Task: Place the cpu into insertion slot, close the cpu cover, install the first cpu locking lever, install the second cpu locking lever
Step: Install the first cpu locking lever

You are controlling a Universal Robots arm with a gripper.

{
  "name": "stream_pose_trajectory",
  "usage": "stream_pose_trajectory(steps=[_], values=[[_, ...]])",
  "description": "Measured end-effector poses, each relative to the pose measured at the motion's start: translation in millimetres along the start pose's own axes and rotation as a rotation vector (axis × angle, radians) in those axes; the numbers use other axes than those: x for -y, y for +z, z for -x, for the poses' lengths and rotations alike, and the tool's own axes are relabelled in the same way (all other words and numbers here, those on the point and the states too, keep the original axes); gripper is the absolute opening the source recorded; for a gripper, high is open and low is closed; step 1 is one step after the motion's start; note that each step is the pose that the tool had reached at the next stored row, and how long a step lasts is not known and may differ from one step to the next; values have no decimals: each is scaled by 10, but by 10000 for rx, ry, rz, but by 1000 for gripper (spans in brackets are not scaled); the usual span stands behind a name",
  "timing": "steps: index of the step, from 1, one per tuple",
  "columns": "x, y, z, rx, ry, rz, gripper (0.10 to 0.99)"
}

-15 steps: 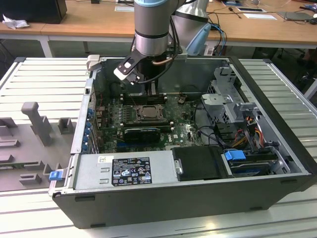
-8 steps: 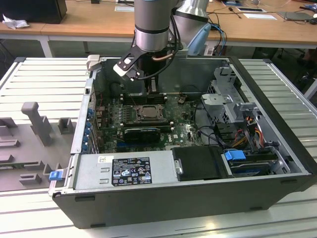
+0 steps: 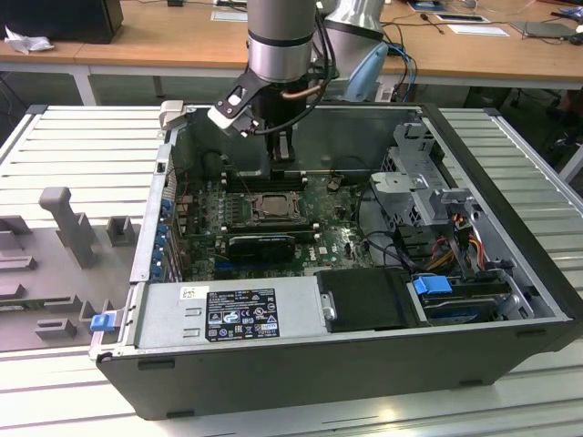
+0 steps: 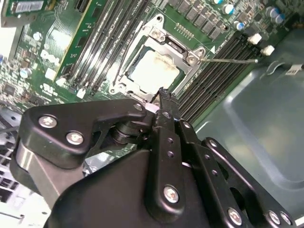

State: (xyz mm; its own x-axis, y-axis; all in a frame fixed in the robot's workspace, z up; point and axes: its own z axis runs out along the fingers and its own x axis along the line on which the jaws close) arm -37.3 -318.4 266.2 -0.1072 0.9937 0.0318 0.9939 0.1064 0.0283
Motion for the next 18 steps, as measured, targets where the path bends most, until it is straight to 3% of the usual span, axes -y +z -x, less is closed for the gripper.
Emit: stream_pose_trajectory(steps=[2, 11, 18], values=[[0, 0, 0, -19, -657, -20, 106], [-2, 0, 0, -32, -1145, -37, 106], [-2, 0, 0, -53, -1880, -60, 106]])
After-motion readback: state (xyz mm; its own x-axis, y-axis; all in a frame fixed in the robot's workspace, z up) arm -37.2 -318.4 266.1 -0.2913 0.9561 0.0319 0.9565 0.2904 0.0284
